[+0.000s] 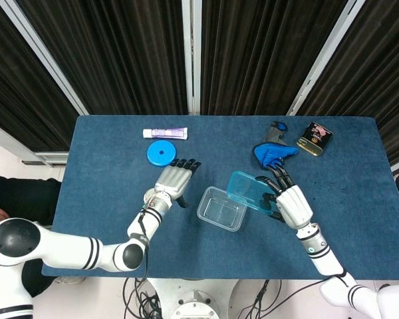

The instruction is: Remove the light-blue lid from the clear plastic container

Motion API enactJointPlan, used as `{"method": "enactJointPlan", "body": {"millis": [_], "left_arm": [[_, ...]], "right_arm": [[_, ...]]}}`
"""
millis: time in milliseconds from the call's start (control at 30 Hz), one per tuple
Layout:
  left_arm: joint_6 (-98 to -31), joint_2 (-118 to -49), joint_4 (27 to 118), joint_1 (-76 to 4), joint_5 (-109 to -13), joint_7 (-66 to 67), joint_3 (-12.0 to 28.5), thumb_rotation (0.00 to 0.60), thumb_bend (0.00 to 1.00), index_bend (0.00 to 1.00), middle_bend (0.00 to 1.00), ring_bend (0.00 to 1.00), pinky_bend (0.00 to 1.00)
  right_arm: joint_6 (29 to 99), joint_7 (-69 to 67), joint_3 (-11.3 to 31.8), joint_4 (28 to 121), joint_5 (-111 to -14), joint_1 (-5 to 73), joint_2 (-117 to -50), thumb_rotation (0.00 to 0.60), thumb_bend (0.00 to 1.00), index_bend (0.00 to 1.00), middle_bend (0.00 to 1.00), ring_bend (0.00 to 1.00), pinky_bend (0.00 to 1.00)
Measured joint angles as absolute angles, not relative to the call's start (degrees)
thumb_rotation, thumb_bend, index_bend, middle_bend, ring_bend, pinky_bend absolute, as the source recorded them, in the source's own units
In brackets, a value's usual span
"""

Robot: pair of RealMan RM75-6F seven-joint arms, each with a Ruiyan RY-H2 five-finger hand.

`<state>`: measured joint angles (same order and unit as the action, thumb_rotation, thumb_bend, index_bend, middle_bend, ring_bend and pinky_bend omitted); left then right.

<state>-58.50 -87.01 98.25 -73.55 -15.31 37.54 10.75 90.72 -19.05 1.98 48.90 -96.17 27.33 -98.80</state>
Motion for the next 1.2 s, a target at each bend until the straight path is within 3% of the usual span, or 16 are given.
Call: {"method": "enactJointPlan", "body": {"millis": [100,133,200,233,300,367,600,800,933,1100,1200], "left_arm": [[-59.94,-85.68,99.12,-71.25,-18.52,36.02,9.83,0.6,0.0,0.01,0.0,0.0,0.0],[-60.5,-85.33,99.29,-70.53,-19.65,35.62,9.47,0.6,0.0,0.01,0.0,0.0,0.0],[-62.08,-84.62,99.62,-68.76,-22.56,34.72,8.53,0.6,0.0,0.01,0.0,0.0,0.0],[-62.86,-84.32,99.77,-67.91,-23.9,34.26,8.12,0.6,0.0,0.01,0.0,0.0,0.0],[-64.78,-83.55,100.13,-65.68,-27.21,32.93,7.18,0.6,0.0,0.01,0.0,0.0,0.0],[-66.27,-82.71,100.46,-63.58,-30.17,31.45,6.36,0.6,0.0,0.01,0.0,0.0,0.0],[-72.94,-78.22,100.63,-54.14,-42.96,25.54,2.19,0.6,0.0,0.02,0.0,0.0,0.0],[-78.79,-73.73,99.76,-45.31,-51.73,21.11,-1.62,0.6,0.0,0.02,0.0,0.0,0.0],[-82.61,-70.49,99.7,-40.43,-56.04,18.64,-3.05,0.6,0.0,0.05,0.01,0.0,0.0],[-88.01,-67.24,99.05,-34.43,-61.15,16.02,-4.36,0.6,0.0,0.09,0.04,0.0,0.0],[-89.84,-65.57,99.08,-30.73,-64.1,14.22,-5.47,0.6,0.0,0.1,0.04,0.0,0.0]], "right_arm": [[88.0,-19.07,2.6,48.64,-94.12,27.08,-97.86,0.6,0.99,0.74,0.25,0.0,0.0],[86.65,-18.98,2.76,48.58,-93.58,27.12,-97.56,0.6,0.91,0.67,0.22,0.0,0.0],[84.21,-18.58,2.9,48.79,-92.7,27.26,-97.03,0.6,0.61,0.47,0.13,0.0,0.0],[82.26,-17.98,2.99,49.21,-91.98,27.39,-96.6,0.6,0.4,0.31,0.07,0.0,0.0],[78.92,-16.58,3.07,50.53,-90.75,27.61,-95.7,0.6,0.13,0.07,0.01,0.0,0.0],[75.03,-14.92,3.13,53.47,-89.21,27.85,-94.16,0.6,0.02,0.0,0.0,0.0,0.0],[67.35,-10.44,2.91,67.25,-85.05,27.83,-85.86,0.599,0.0,0.0,0.0,0.0,0.0],[64.38,-7.59,1.48,76.06,-83.55,26.51,-77.1,0.558,0.0,0.0,0.0,0.0,0.0],[67.4,-7.21,1.42,78.32,-84.01,24.86,-74.92,0.591,0.0,0.0,0.0,0.0,0.0],[76.27,-9.51,2.37,80.14,-84.71,21.07,-72.7,0.6,0.13,0.03,0.08,0.0,0.0],[81.86,-11.42,2.81,81.16,-85.11,17.73,-70.87,0.6,0.14,0.09,0.11,0.0,0.0]]}}
